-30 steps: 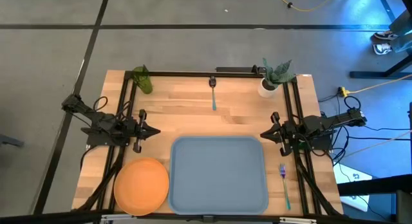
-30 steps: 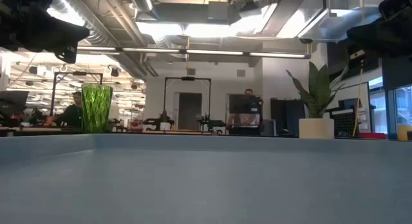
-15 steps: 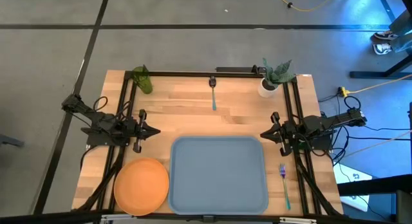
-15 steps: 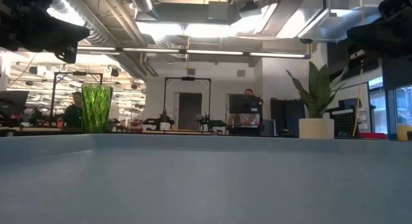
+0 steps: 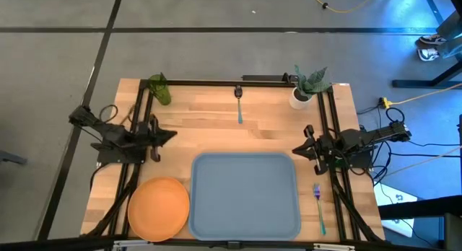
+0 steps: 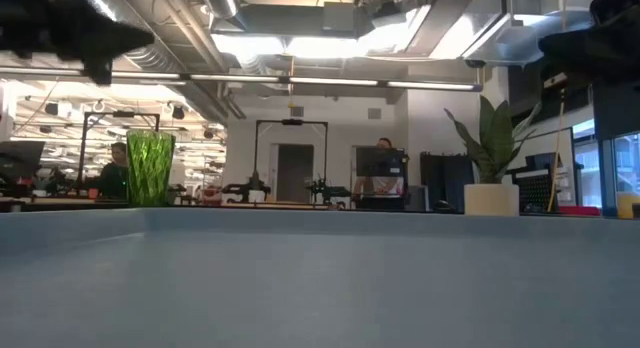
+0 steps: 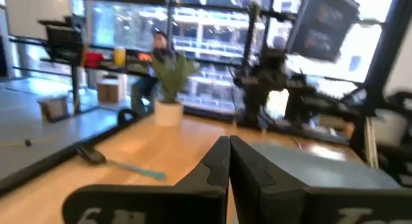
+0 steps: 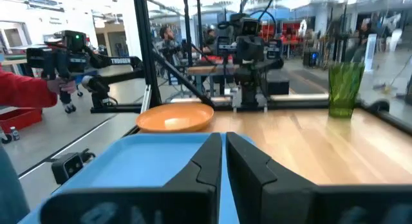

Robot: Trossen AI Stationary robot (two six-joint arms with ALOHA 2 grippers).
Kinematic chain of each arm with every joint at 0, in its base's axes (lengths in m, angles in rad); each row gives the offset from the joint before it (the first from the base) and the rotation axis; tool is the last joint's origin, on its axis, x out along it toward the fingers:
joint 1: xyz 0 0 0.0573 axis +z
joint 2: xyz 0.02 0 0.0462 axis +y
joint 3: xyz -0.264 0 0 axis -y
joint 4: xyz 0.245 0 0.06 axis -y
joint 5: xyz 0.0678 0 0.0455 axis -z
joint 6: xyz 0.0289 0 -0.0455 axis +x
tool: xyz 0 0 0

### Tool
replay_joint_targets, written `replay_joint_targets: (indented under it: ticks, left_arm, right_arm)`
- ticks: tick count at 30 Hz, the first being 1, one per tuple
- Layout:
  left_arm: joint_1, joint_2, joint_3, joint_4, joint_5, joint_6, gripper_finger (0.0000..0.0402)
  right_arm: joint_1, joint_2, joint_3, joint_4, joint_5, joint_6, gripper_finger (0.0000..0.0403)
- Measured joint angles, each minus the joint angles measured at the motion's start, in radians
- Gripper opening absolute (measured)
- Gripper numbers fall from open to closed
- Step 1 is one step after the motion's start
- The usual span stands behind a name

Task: Pick and place plate/cup/fork/spoon on tray
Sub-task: Put the green cup on the top left of the gray serving tray

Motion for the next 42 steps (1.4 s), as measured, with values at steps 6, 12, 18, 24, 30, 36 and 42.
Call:
replay_joint_targets:
  ticks: [6, 12, 18, 24, 30, 36, 42]
  left_arm:
    - [0.0, 0.071, 0.225, -0.171, -0.07, 0.068, 0.0]
    - [0.0, 0.262, 0.446, -0.404, -0.241, -0.035, 0.0]
    - [0.01, 0.453, 0.659, -0.604, -0.359, -0.233, 0.0]
    - [0.075, 0.582, 0.813, -0.829, -0.319, -0.434, 0.0]
    - [0.198, 0.654, 0.889, -1.093, -0.099, -0.789, 0.0]
    - [0.298, 0.663, 0.897, -1.319, 0.081, -1.007, 0.0]
    - [0.312, 0.659, 0.897, -1.29, 0.064, -0.993, 0.0]
  right_arm:
    - [0.0, 0.0, 0.033, 0.014, 0.024, -0.107, 0.0029]
    - [0.0, 0.03, 0.157, -0.115, 0.098, -0.14, 0.0029]
    - [0.0, 0.14, 0.356, -0.299, 0.187, -0.134, 0.0029]
    - [0.0, 0.343, 0.631, -0.572, 0.273, 0.008, 0.0029]
    - [0.0, 0.565, 0.902, -0.885, 0.274, 0.283, 0.0029]
    - [0.0, 0.735, 1.082, -1.139, 0.272, 0.538, 0.0029]
    - [0.0, 0.799, 1.164, -1.163, 0.271, 0.515, 0.0029]
